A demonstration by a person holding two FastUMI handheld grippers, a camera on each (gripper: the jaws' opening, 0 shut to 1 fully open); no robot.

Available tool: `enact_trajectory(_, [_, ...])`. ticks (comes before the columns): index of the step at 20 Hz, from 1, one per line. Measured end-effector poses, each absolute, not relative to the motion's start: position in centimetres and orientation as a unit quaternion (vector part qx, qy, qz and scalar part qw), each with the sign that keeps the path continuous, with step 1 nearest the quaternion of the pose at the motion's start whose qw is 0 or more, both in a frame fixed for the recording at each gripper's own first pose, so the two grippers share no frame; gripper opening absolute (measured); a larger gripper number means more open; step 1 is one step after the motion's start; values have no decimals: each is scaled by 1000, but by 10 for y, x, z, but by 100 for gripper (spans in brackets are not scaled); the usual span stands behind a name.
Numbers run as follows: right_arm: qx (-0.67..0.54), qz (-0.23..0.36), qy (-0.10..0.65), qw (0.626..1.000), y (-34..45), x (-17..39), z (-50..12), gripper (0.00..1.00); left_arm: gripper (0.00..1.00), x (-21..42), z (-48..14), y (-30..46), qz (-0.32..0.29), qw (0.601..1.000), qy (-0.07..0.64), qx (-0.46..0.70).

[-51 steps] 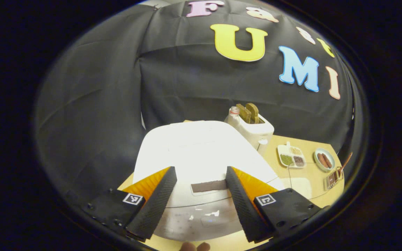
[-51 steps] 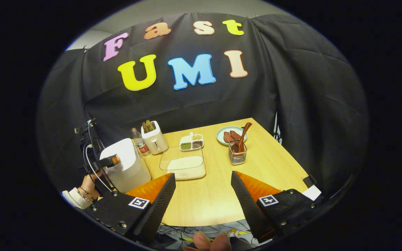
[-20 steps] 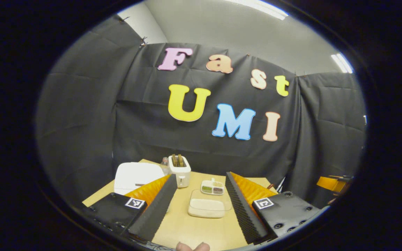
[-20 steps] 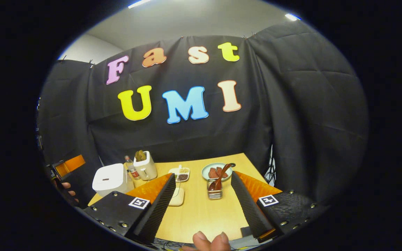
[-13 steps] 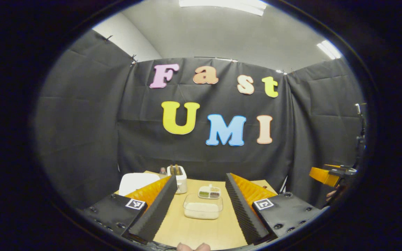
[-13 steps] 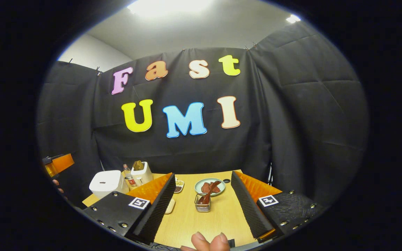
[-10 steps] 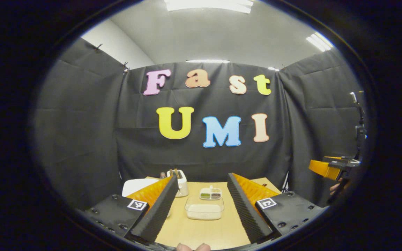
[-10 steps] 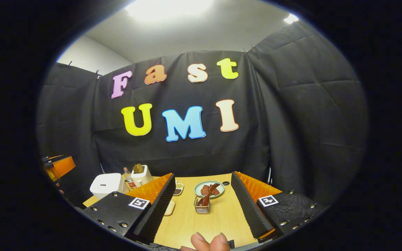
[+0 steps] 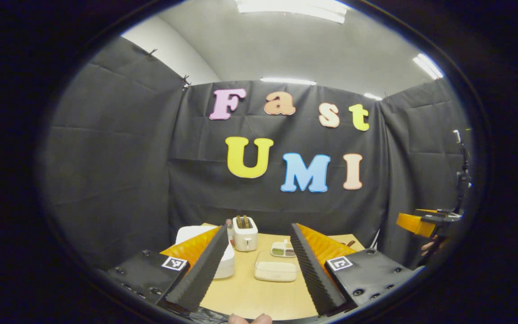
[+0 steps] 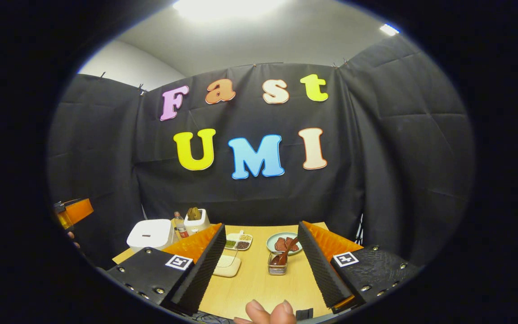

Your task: Close the left gripper, press the button to open the rice cooker; take a wooden spoon from the chopstick holder with the right hand, scoop a spoonful of rice and pour it into the rice cooker, then put the wooden spoon back into the chopstick holder.

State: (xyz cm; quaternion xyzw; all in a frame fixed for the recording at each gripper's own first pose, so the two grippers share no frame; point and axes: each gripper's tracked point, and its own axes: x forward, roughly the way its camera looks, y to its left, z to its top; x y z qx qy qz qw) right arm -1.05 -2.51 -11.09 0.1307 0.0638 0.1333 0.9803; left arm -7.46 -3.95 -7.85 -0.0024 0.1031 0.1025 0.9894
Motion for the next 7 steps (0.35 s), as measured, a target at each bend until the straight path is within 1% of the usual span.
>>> enact_trajectory(7, [113, 136, 57, 983, 0, -13, -99, 98, 94, -82, -79, -14, 103, 990, 98, 3])
